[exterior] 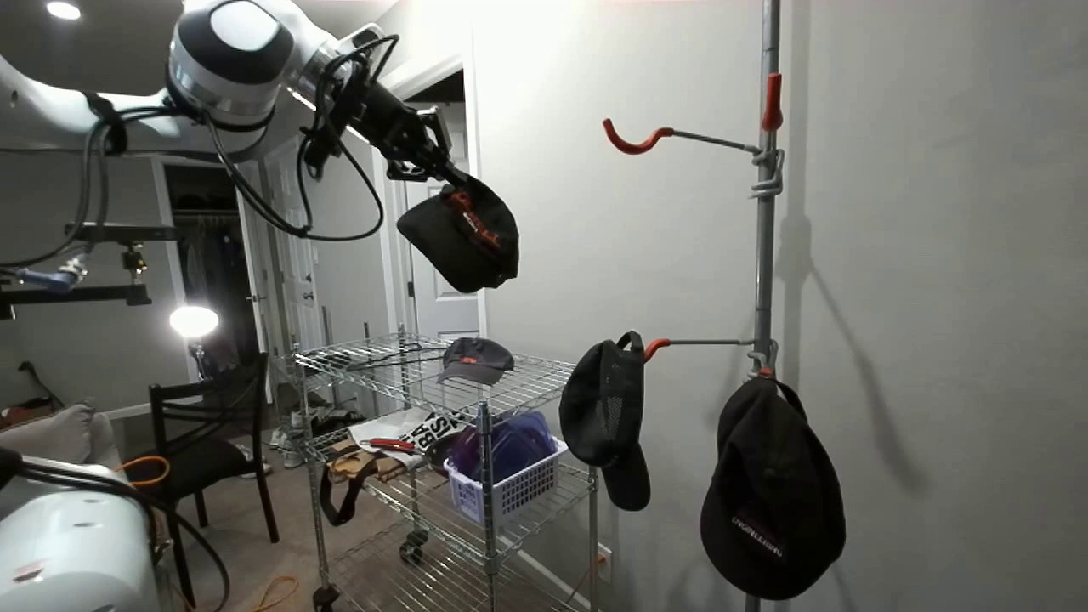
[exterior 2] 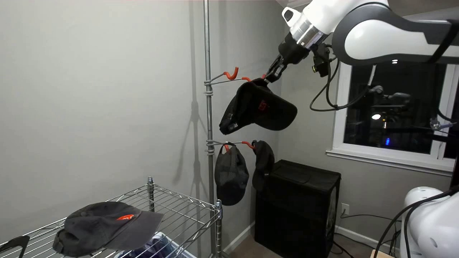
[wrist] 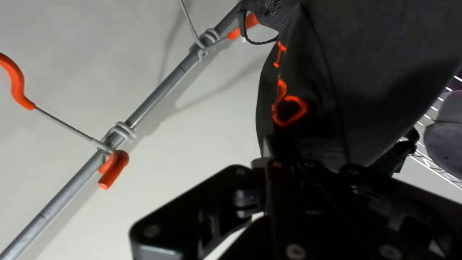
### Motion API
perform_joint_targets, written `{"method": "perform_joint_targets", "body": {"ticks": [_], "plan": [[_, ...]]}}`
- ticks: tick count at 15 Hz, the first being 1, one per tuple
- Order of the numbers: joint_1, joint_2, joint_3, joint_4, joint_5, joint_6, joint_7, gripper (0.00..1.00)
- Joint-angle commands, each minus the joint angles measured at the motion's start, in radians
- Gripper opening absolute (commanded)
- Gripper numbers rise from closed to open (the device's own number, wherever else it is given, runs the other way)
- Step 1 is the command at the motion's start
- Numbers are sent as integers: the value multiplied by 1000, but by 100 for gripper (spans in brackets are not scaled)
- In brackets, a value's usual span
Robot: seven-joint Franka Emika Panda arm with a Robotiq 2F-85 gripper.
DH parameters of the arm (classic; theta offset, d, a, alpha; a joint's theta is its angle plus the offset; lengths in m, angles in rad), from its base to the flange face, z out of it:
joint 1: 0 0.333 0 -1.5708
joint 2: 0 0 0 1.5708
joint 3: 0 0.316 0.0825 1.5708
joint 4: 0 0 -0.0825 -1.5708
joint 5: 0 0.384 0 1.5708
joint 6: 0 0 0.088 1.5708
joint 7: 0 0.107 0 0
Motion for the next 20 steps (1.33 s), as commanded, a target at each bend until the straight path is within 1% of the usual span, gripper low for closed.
{"method": "perform_joint_targets", "body": {"ticks": [1, 6, 10, 12, 14, 18, 20], "plan": [[-86, -5, 16, 44, -74, -6, 69, 2], [-183, 1, 12, 167, -168, -14, 85, 2], [-247, 6, 7, 212, -223, 0, 100, 2], [-295, 8, -2, 217, -266, 10, 135, 2], [-356, 13, -15, 223, -336, 34, 199, 2], [-405, 43, -41, 256, -456, 108, 294, 2], [-415, 72, -44, 280, -503, 128, 331, 2]]}}
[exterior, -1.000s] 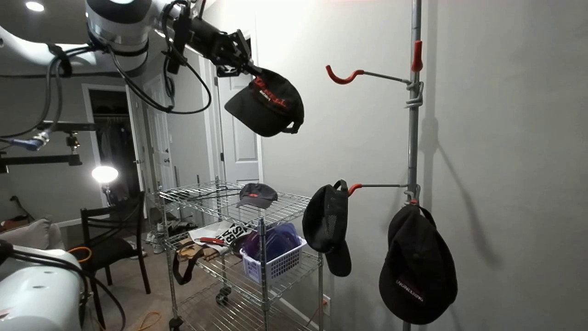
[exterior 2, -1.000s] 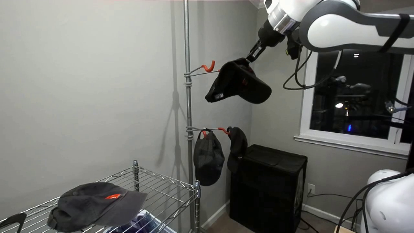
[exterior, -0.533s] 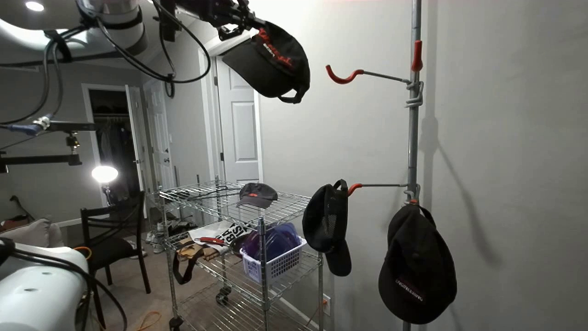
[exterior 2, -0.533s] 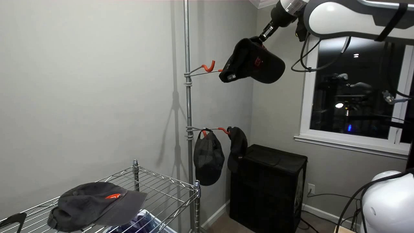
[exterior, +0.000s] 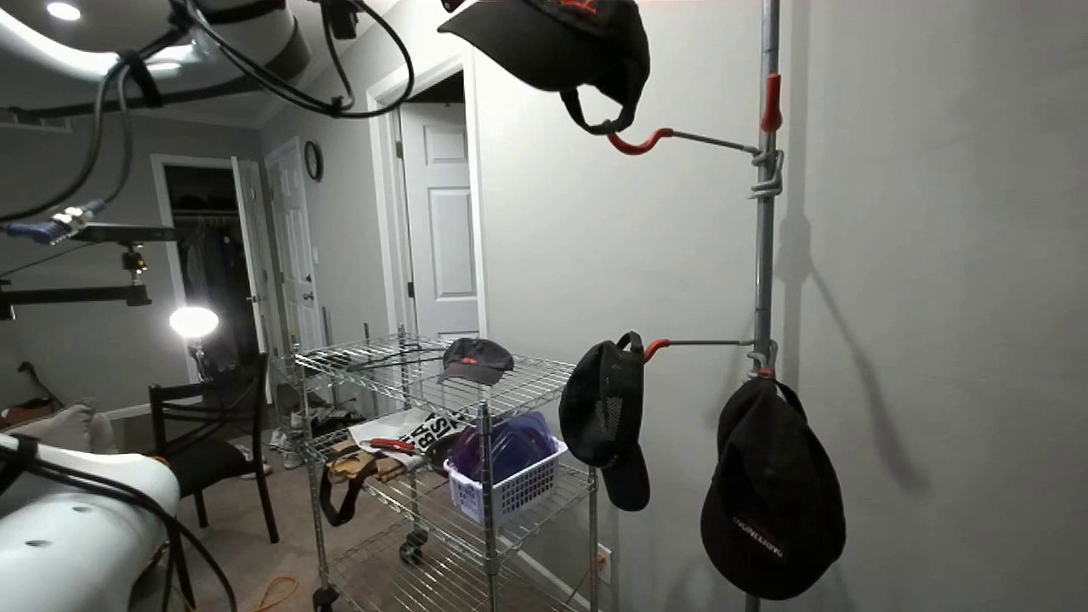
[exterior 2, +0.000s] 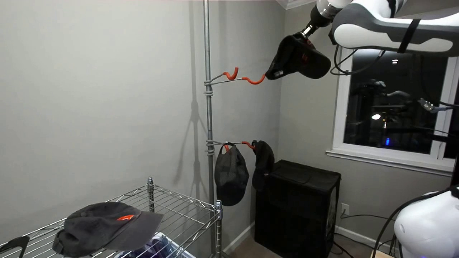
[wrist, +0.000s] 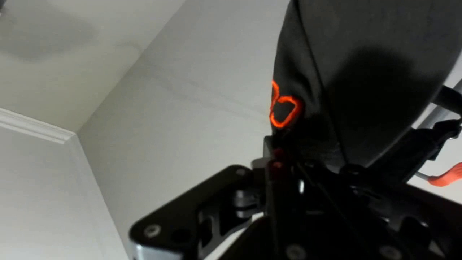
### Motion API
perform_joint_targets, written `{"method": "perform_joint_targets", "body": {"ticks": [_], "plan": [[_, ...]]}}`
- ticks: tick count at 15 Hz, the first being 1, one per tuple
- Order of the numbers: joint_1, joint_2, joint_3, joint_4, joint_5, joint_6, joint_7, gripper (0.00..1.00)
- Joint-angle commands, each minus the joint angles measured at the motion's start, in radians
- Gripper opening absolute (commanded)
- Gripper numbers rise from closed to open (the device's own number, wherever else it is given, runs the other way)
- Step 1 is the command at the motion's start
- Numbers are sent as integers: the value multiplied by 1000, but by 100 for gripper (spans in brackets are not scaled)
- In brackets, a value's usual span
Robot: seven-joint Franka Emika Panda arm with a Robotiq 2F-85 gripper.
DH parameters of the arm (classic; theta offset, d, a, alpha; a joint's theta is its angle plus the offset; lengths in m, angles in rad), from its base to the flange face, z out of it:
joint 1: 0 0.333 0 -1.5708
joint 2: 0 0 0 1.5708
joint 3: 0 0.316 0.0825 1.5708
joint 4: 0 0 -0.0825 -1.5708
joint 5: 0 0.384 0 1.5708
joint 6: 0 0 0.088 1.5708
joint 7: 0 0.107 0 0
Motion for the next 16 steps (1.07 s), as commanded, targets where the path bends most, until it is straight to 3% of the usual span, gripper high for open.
{"method": "perform_joint_targets", "body": {"ticks": [1, 10, 16], "plan": [[-26, 70, 0, 62, -102, 44, 87, 2], [-9, 230, -9, 213, -374, 39, 240, 2], [31, 302, -51, 282, -513, 21, 267, 2]]}}
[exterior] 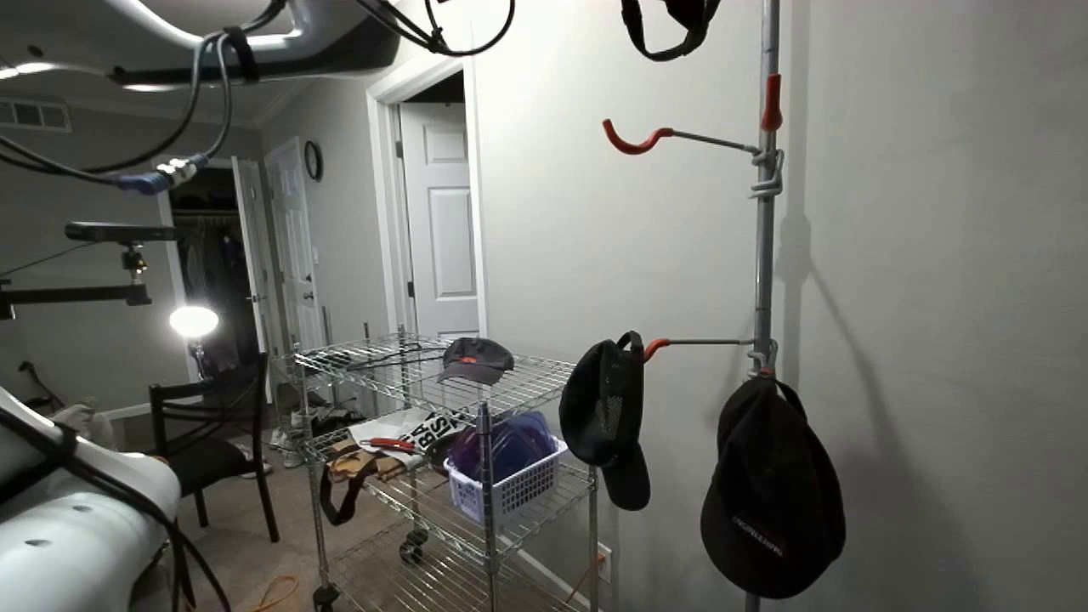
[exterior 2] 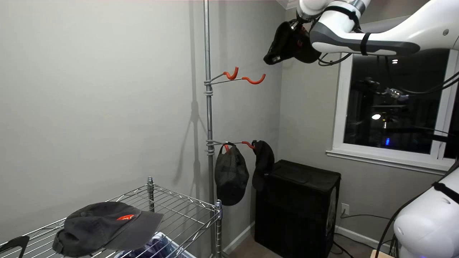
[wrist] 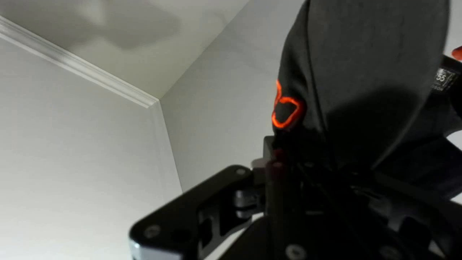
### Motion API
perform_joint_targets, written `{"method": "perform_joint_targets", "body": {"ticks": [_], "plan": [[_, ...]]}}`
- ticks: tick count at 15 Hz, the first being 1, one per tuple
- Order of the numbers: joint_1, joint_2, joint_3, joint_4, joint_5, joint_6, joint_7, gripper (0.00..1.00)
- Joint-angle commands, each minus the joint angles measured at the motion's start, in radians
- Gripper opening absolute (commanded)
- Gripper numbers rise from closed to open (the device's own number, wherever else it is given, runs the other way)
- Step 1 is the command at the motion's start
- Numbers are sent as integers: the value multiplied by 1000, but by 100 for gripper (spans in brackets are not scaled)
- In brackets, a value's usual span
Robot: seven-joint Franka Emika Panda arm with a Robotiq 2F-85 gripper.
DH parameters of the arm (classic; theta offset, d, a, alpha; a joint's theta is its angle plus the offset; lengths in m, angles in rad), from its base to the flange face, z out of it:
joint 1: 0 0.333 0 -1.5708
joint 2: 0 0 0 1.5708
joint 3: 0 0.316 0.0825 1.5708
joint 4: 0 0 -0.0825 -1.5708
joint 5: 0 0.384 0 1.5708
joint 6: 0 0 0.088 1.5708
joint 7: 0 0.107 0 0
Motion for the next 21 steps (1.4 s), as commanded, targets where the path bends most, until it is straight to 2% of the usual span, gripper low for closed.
{"method": "perform_joint_targets", "body": {"ticks": [1, 8, 14, 21], "plan": [[44, 55, -49, 46, -70, 0, 22, 2], [84, 107, -118, 53, -119, 32, 45, 2], [107, 150, -131, 81, -194, 51, 116, 2], [123, 222, -134, 134, -336, 40, 231, 2]]}}
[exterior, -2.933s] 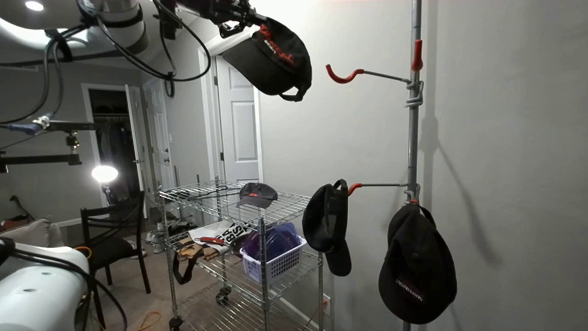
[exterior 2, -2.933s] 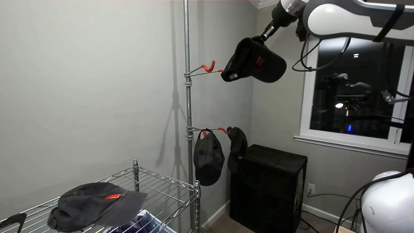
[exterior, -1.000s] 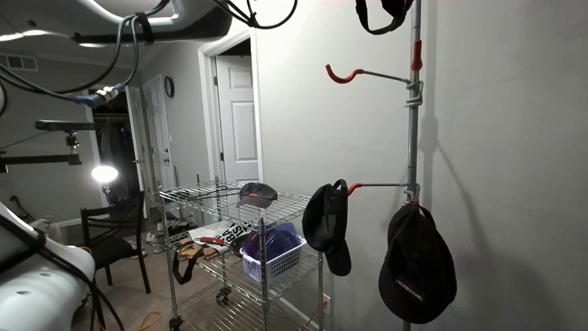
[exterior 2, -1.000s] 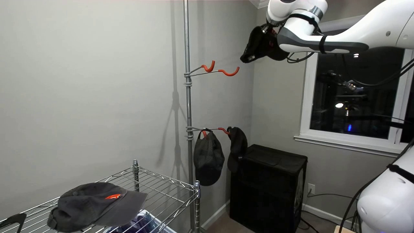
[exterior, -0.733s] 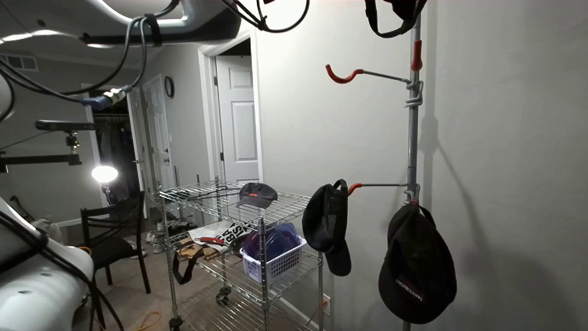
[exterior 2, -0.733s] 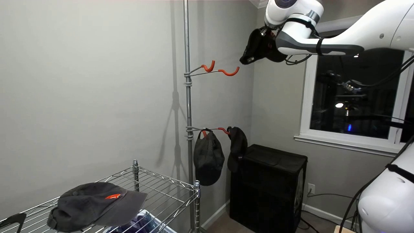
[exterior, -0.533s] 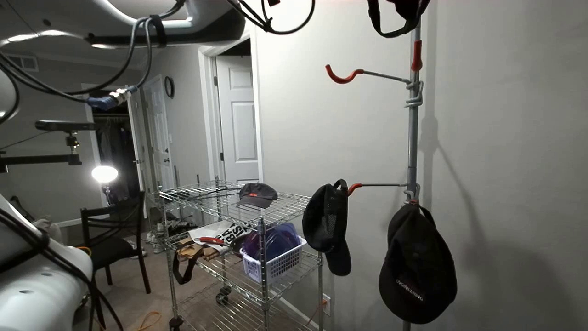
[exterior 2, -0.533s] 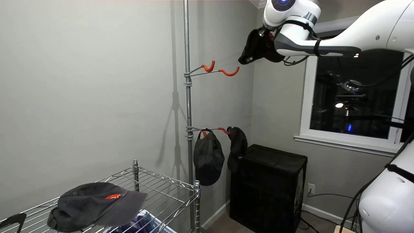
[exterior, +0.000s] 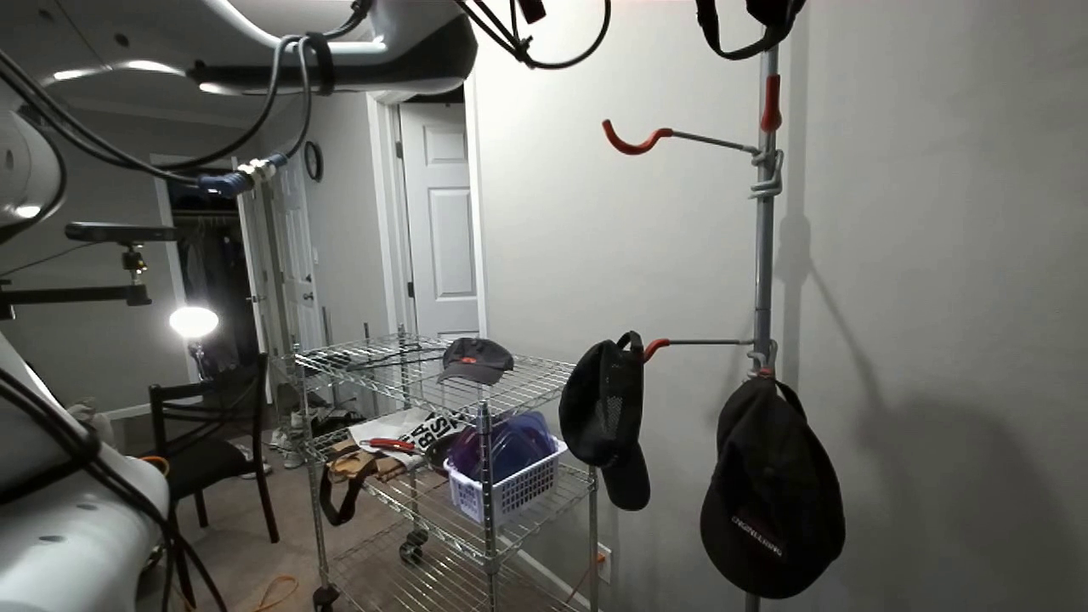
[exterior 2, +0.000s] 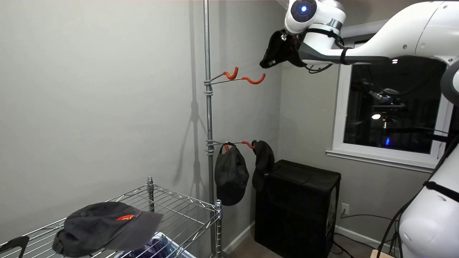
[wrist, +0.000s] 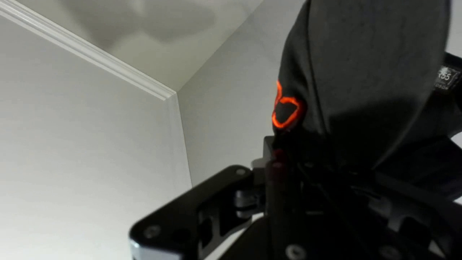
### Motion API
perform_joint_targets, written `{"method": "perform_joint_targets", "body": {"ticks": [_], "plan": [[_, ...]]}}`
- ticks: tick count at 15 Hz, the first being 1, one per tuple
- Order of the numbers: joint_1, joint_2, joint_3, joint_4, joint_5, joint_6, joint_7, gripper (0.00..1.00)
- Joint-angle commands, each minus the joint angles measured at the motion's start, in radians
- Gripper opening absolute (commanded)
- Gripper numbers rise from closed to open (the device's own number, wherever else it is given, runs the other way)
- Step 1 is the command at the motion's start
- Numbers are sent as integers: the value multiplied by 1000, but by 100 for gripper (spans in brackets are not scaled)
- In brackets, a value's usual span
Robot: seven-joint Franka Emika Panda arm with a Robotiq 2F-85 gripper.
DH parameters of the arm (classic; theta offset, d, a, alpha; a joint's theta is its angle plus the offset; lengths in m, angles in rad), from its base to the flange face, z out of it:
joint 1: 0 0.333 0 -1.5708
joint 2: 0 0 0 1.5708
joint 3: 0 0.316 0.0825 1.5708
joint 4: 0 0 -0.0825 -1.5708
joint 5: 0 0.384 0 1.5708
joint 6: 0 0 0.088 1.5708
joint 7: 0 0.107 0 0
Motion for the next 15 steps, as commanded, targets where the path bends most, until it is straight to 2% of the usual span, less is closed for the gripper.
{"method": "perform_joint_targets", "body": {"ticks": [1, 6, 15], "plan": [[20, 57, -19, 49, -87, 12, 58, 2], [36, 111, -45, 52, -96, 15, 56, 2], [62, 27, -95, -12, 19, 50, -159, 2]]}}
